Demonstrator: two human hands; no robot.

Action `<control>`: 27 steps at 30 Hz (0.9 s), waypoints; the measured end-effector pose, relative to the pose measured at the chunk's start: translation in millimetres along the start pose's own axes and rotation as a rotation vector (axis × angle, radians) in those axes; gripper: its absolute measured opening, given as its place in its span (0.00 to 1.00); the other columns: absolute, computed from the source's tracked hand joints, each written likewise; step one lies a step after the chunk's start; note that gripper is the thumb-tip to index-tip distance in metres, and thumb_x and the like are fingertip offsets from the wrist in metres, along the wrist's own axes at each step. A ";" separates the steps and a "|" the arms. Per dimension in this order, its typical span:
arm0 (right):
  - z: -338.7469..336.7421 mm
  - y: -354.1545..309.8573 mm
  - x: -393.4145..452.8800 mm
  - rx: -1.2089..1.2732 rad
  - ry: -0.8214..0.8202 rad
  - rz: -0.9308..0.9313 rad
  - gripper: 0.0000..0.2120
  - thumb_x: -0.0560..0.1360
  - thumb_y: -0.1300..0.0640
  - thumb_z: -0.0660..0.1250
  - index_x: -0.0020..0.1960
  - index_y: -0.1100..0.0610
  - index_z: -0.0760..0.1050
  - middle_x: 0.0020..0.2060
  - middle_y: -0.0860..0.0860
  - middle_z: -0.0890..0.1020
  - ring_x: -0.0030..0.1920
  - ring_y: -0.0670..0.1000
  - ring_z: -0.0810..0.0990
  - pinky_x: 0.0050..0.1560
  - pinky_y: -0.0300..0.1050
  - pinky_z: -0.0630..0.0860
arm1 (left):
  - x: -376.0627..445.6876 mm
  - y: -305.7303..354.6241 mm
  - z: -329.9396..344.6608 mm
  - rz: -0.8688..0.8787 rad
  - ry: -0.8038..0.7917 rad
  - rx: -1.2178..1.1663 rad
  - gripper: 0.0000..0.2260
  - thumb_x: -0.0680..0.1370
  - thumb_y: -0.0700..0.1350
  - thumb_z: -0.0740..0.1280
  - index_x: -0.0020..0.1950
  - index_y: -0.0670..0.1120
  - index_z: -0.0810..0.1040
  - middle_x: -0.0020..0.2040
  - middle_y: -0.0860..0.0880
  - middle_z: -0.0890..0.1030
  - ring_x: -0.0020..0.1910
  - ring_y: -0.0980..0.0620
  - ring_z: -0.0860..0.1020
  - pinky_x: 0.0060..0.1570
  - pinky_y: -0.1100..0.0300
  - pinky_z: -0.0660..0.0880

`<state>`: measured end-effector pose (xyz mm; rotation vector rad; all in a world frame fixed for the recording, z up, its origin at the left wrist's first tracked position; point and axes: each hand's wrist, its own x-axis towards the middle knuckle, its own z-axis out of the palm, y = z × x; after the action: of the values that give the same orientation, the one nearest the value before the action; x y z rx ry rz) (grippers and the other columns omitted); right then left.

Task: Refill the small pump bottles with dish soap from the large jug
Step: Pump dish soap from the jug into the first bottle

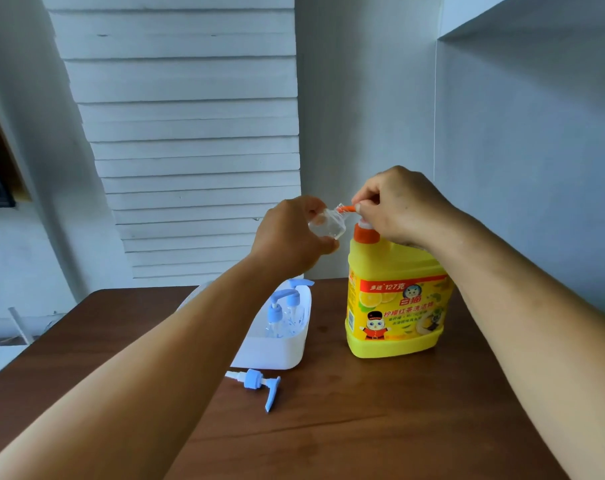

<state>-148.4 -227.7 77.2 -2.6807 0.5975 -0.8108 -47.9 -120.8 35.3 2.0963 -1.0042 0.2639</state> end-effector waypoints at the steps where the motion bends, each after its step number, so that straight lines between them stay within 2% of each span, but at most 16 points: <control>1: 2.3 0.3 -0.8 0.001 0.001 0.000 0.11 0.77 0.58 0.62 0.54 0.56 0.82 0.53 0.54 0.83 0.51 0.54 0.79 0.46 0.41 0.73 | -1.2 -1.5 1.3 -0.009 -0.002 -0.006 0.20 0.67 0.46 0.75 0.58 0.48 0.77 0.55 0.50 0.81 0.49 0.50 0.79 0.48 0.59 0.74; 5: -4.7 -1.4 1.4 -0.004 -0.028 -0.006 0.10 0.77 0.59 0.63 0.53 0.56 0.82 0.52 0.53 0.83 0.48 0.53 0.79 0.41 0.40 0.70 | -2.0 -1.2 -0.4 -0.003 0.002 -0.010 0.20 0.67 0.47 0.75 0.57 0.49 0.77 0.54 0.51 0.82 0.47 0.52 0.78 0.46 0.61 0.72; 8: -16.7 -2.3 6.2 0.015 -0.037 0.002 0.09 0.75 0.58 0.65 0.52 0.54 0.83 0.50 0.51 0.83 0.44 0.50 0.78 0.34 0.39 0.70 | 1.2 4.4 -6.0 0.029 0.024 0.005 0.19 0.67 0.47 0.75 0.56 0.49 0.77 0.53 0.51 0.81 0.49 0.50 0.79 0.50 0.57 0.76; 11: -13.8 -2.5 5.7 0.022 -0.022 0.003 0.09 0.76 0.58 0.65 0.53 0.54 0.82 0.50 0.52 0.83 0.45 0.51 0.79 0.39 0.39 0.70 | 1.6 4.7 -6.6 0.027 0.028 0.009 0.19 0.67 0.48 0.76 0.56 0.49 0.78 0.53 0.52 0.81 0.49 0.50 0.80 0.53 0.53 0.77; 16: -4.4 0.7 -3.4 0.044 -0.048 0.006 0.10 0.77 0.59 0.64 0.53 0.56 0.82 0.51 0.53 0.83 0.48 0.51 0.79 0.43 0.41 0.68 | -2.7 -0.6 -0.2 0.017 0.008 0.027 0.20 0.67 0.47 0.75 0.57 0.49 0.78 0.54 0.51 0.81 0.49 0.51 0.79 0.50 0.57 0.76; 19: -9.2 -0.9 -2.7 0.060 -0.064 0.007 0.10 0.76 0.59 0.65 0.54 0.56 0.81 0.52 0.53 0.83 0.49 0.52 0.79 0.40 0.39 0.69 | -2.6 1.3 -2.7 0.023 0.003 0.023 0.20 0.67 0.47 0.75 0.58 0.49 0.77 0.55 0.51 0.81 0.49 0.50 0.79 0.52 0.55 0.77; 23: -17.4 -1.9 1.8 0.074 -0.052 0.001 0.09 0.76 0.58 0.66 0.55 0.54 0.81 0.50 0.52 0.83 0.45 0.50 0.78 0.31 0.34 0.66 | 0.2 6.1 -8.3 0.046 0.023 0.022 0.21 0.67 0.48 0.76 0.58 0.49 0.77 0.55 0.51 0.81 0.50 0.50 0.79 0.52 0.54 0.77; 25: -16.2 -0.3 2.3 0.088 -0.043 0.004 0.09 0.76 0.58 0.66 0.55 0.54 0.81 0.50 0.52 0.83 0.43 0.49 0.77 0.30 0.35 0.65 | 0.7 5.6 -7.4 0.041 0.032 0.019 0.20 0.67 0.48 0.75 0.58 0.49 0.77 0.55 0.51 0.81 0.50 0.50 0.79 0.52 0.54 0.77; 27: -10.6 2.2 2.2 0.100 -0.032 0.007 0.10 0.76 0.58 0.65 0.55 0.54 0.81 0.51 0.52 0.83 0.45 0.50 0.78 0.34 0.37 0.68 | 0.4 2.7 -4.1 0.027 0.032 0.017 0.21 0.67 0.48 0.76 0.58 0.49 0.77 0.55 0.51 0.81 0.50 0.50 0.80 0.52 0.54 0.77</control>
<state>-153.5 -232.2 86.0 -2.5944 0.5433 -0.7736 -49.1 -119.2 39.7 2.0882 -1.0151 0.3195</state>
